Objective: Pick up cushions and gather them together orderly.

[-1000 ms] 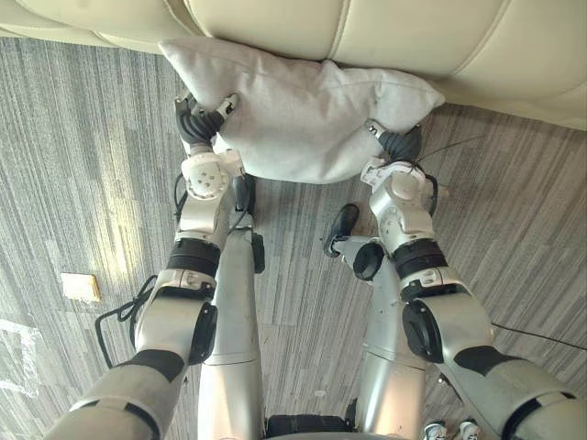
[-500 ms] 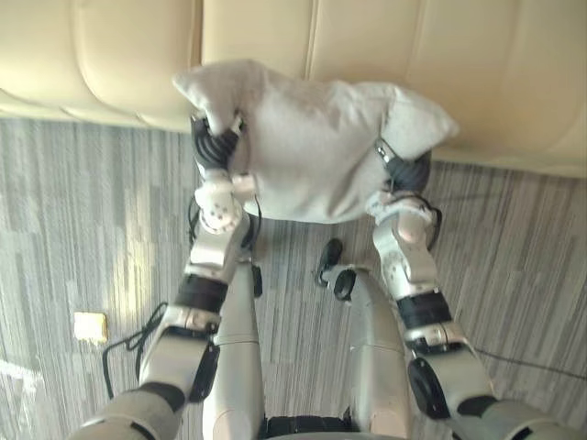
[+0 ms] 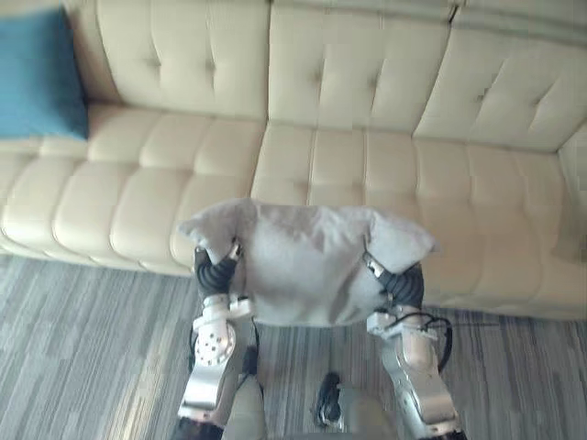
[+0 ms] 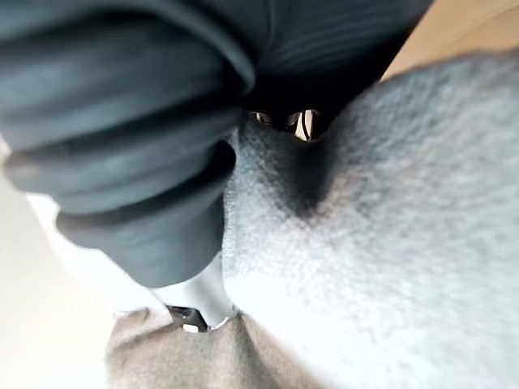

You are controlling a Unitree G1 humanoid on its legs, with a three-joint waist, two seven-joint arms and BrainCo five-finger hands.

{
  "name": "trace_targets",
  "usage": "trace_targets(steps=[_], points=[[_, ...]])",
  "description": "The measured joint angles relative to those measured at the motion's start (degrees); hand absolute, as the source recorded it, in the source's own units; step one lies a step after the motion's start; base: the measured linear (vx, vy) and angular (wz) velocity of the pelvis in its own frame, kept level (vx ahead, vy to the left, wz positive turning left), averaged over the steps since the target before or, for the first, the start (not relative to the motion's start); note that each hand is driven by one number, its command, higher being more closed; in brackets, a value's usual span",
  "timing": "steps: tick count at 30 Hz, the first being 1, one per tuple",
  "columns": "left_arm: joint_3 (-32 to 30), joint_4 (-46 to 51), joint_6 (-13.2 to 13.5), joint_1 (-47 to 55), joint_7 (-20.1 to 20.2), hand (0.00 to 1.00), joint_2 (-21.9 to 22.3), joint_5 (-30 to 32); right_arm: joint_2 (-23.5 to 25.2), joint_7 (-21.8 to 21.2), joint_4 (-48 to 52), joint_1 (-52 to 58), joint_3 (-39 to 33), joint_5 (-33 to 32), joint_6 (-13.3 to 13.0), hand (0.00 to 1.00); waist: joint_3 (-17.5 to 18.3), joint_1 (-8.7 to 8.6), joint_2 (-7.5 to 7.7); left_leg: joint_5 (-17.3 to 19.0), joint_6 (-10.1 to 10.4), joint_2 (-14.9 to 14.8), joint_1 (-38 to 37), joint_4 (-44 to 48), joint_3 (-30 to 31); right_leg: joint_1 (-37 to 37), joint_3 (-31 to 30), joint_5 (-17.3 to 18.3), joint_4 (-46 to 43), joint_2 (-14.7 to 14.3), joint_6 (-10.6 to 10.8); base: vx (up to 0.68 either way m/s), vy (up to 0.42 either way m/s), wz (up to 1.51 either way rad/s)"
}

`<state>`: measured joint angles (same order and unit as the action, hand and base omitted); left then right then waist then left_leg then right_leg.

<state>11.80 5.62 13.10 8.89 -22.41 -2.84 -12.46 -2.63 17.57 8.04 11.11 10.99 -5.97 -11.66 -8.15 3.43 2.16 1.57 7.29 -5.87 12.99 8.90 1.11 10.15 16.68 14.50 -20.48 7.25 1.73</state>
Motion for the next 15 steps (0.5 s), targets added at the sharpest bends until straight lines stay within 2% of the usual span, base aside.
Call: trace_targets(steps=[2,4,6,7,8,9,10,11,12,13,14,15], points=[[1.0,0.0,0.0,1.3,0.4,1.00,-0.6,0.0,-0.3,0.0,0.0,0.9,0.0,0.4,0.0,1.00,0.1,-0.03,-0.09,0.2,-0.1,0.3,0.3,2.7,1.0,-2.4,0.9,-0.1,1.0,0.0,0.1,0.10,-0.004,0.27],[1.2,0.0,0.0,1.8,1.0,1.00,-0.6,-0.1,-0.9,0.0,0.0,1.1,-0.1,0.5,0.0,1.00,-0.4,-0.06,-0.09,0.9,-0.8,0.7,3.3,10.1,1.3,-4.5,2.3,0.0,2.2,0.1,0.1,0.06,-0.007,0.43],[1.3,0.0,0.0,2.3,1.7,1.00,-0.5,-1.3,-2.9,0.0,0.0,1.2,-0.1,1.1,0.1,1.00,-0.4,0.19,-0.42,1.0,-0.9,-0.7,9.2,24.0,-0.5,-8.6,4.9,0.0,4.4,-0.3,0.0,0.04,0.028,0.44],[1.3,-0.1,0.0,2.4,1.7,1.00,-0.5,-1.3,-3.1,0.0,0.0,1.2,-0.1,1.4,0.2,1.00,-0.4,0.44,-0.29,1.1,-1.2,-1.0,9.7,25.2,-1.2,-9.5,5.0,0.1,5.1,-0.3,-0.2,0.03,0.069,0.24],[1.4,-0.1,0.2,2.7,2.0,1.00,-0.5,-1.4,-3.3,0.0,0.0,1.0,-0.2,1.5,0.2,1.00,0.0,0.75,-0.45,2.8,-2.7,-1.9,10.2,26.2,-3.2,-10.6,5.7,0.1,6.3,-0.2,-0.3,0.04,0.085,0.24],[1.6,-0.3,0.2,2.6,2.5,1.00,-0.5,-1.9,-3.3,0.3,0.0,0.4,-0.4,1.5,0.2,1.00,0.3,0.74,-0.94,4.9,-3.5,-2.5,11.1,25.1,-3.9,-10.9,6.3,0.3,7.3,-0.3,-0.5,0.04,0.085,0.27],[1.6,-0.6,0.2,2.6,2.6,1.00,-0.5,-2.1,-3.2,0.5,-0.1,0.0,-0.7,1.5,0.3,1.00,0.3,0.66,-1.05,5.1,-3.5,-2.5,11.1,23.5,-3.9,-11.3,6.3,0.3,8.0,-0.3,-0.6,0.12,0.144,0.22],[1.9,-1.0,0.0,2.6,2.7,1.00,-0.6,-2.6,-3.3,0.8,-0.6,-0.8,-1.3,1.5,0.4,1.00,0.8,0.68,-1.23,4.7,-3.4,-2.4,11.0,16.9,-3.8,-11.5,6.2,0.0,9.5,0.1,0.0,0.16,0.193,0.07],[2.2,-1.1,0.0,2.6,2.8,1.00,-0.7,-2.7,-3.7,1.1,-2.2,-2.6,-1.6,1.5,0.4,1.00,1.1,0.72,-1.73,3.3,-3.3,-2.0,10.4,9.2,-3.5,-11.8,6.2,-0.5,10.6,0.4,1.4,0.21,0.252,-0.02],[2.3,-1.1,0.0,2.6,2.8,1.00,-0.9,-2.8,-3.9,1.1,-3.4,-3.8,-1.7,1.5,0.4,1.00,1.3,0.75,-2.18,0.7,-2.0,-1.6,9.5,6.3,-3.4,-12.1,6.0,-0.7,11.1,0.6,2.2,0.23,0.259,-0.13],[2.5,-1.7,-0.1,2.5,2.7,1.00,-1.8,-3.0,-3.4,1.3,-6.4,-5.4,-1.8,1.6,0.9,1.00,1.8,1.09,0.04,-2.5,-2.4,0.0,8.1,4.5,-4.7,-12.4,4.7,-1.8,11.8,2.3,4.2,0.29,0.251,-0.17],[3.0,-1.8,-0.3,2.2,2.7,1.00,-2.7,-3.4,-3.1,1.3,-7.0,-5.4,-2.0,1.6,1.8,1.00,2.3,1.37,1.63,-1.8,-4.0,1.6,8.5,5.3,-6.0,-12.4,3.7,-3.3,12.6,4.4,6.4,0.31,0.256,-0.08]])
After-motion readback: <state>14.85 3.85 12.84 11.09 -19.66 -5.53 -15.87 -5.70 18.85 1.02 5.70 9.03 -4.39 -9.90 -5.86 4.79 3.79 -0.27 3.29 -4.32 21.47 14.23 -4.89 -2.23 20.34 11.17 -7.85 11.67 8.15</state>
